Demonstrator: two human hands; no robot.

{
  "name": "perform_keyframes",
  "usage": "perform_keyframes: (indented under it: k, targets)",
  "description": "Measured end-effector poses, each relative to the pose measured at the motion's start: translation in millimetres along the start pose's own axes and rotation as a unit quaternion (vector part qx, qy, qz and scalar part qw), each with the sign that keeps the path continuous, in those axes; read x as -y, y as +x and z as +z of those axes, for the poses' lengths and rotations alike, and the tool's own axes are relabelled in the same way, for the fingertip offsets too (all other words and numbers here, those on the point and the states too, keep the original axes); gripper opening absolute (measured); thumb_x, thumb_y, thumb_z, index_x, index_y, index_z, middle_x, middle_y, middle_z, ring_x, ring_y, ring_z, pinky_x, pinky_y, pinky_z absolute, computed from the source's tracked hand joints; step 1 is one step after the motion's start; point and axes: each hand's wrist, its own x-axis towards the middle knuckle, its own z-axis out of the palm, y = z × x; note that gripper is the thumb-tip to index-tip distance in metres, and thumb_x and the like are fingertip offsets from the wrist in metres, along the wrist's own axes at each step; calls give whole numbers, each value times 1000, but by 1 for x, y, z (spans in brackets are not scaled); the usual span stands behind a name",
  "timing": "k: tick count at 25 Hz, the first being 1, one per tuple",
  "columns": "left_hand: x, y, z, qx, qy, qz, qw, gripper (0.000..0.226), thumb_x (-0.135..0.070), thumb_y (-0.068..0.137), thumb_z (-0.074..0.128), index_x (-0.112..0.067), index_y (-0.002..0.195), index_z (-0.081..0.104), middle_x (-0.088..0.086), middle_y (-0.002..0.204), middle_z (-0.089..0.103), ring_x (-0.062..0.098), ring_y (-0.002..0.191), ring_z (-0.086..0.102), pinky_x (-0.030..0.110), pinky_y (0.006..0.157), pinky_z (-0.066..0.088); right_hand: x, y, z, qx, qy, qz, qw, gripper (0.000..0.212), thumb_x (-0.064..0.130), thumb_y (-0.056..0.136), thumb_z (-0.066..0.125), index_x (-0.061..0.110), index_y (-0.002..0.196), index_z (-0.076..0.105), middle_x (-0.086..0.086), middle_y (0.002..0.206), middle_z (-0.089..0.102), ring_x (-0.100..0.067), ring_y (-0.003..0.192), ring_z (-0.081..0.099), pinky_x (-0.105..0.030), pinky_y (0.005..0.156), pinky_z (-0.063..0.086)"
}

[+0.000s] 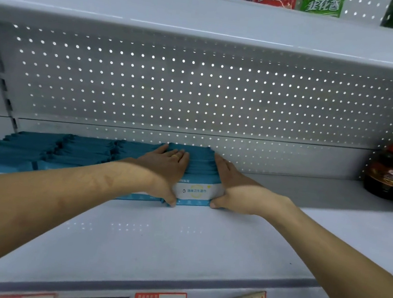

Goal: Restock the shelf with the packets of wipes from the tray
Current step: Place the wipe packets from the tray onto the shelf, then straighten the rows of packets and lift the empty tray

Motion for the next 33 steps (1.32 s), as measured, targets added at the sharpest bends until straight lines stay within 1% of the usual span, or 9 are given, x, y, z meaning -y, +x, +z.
perform_keyframes:
  k: [2, 5, 10, 12, 17, 20, 24, 29, 33]
  targets:
    - [4, -7, -4, 6, -17, -5, 1000, 131, -66, 78, 73, -4, 160, -8, 11, 171, 3, 23, 158, 4, 39, 128, 2, -1, -3, -5, 5, -11, 3, 1000, 125, 38, 80, 80, 29, 160, -16, 11, 170, -1, -20, 141, 41, -36, 101, 48]
    - [15, -22, -13, 22, -44, -16, 999, 131, -70, 79, 70, -5, 160, -10, 9, 171, -2, 24, 158, 1, 36, 127, 3, 2, -7, -13, 0, -35, 9, 999, 129, 42, 79, 81, 28, 159, -20, 11, 170, -15, -17, 155, 17, -35, 113, 39]
    - [59, -70, -25, 37, -111, -63, 991, 128, -70, 79, 71, -10, 161, -7, 1, 171, 0, 26, 157, 10, 37, 122, 20, 15, -15, -25, -16, -104, -22, 994, 128, 51, 81, 77, 27, 159, -21, 16, 166, -24, -8, 156, -4, -28, 118, 22]
    - [87, -95, -25, 35, -130, -92, 987, 130, -70, 78, 72, -12, 162, -10, 0, 171, -2, 24, 157, 9, 35, 122, 21, 22, -18, -29, -21, -131, -44, 990, 128, 55, 81, 76, 25, 159, -22, 14, 166, -25, -9, 156, -8, -27, 121, 15]
    - [144, -170, -3, 54, -148, -164, 974, 132, -78, 73, 68, -21, 162, -10, -5, 171, 1, 20, 157, 10, 33, 124, 18, 42, -27, -33, -31, -164, -69, 984, 127, 63, 83, 71, 21, 159, -21, 11, 167, -24, -10, 156, -10, -24, 122, 7]
    - [156, -209, 19, 67, -130, -173, 974, 133, -87, 68, 58, -17, 163, -2, 2, 171, 10, 23, 153, 21, 33, 123, 25, 60, -26, -27, -8, -175, -74, 982, 124, 65, 85, 68, 17, 160, -18, 7, 168, -22, -12, 156, -9, -22, 121, 6]
    - [162, -232, 32, 80, -137, -181, 971, 141, -92, 57, 45, -10, 162, 1, 6, 171, 9, 24, 154, 20, 32, 123, 25, 91, -18, -16, 0, -190, -88, 978, 122, 67, 86, 65, 14, 161, -15, 2, 169, -19, -14, 157, -10, -27, 125, 7]
    - [163, -228, 40, 55, -137, -148, 978, 125, -85, 72, 52, -14, 162, 3, 2, 170, 13, 24, 152, 24, 32, 122, 28, 120, -26, -10, 3, -188, -73, 979, 114, 67, 88, 62, 17, 162, -10, 5, 170, -16, -12, 157, -9, -30, 127, 8]
    - [152, -197, 38, 12, -140, -56, 988, 107, -83, 84, 44, -25, 164, 3, -8, 171, -2, 19, 157, 8, 33, 125, 17, 133, -52, -10, -20, -183, -19, 983, 101, 63, 93, 58, 18, 164, 0, 2, 172, -2, -18, 157, 6, -35, 126, 17]
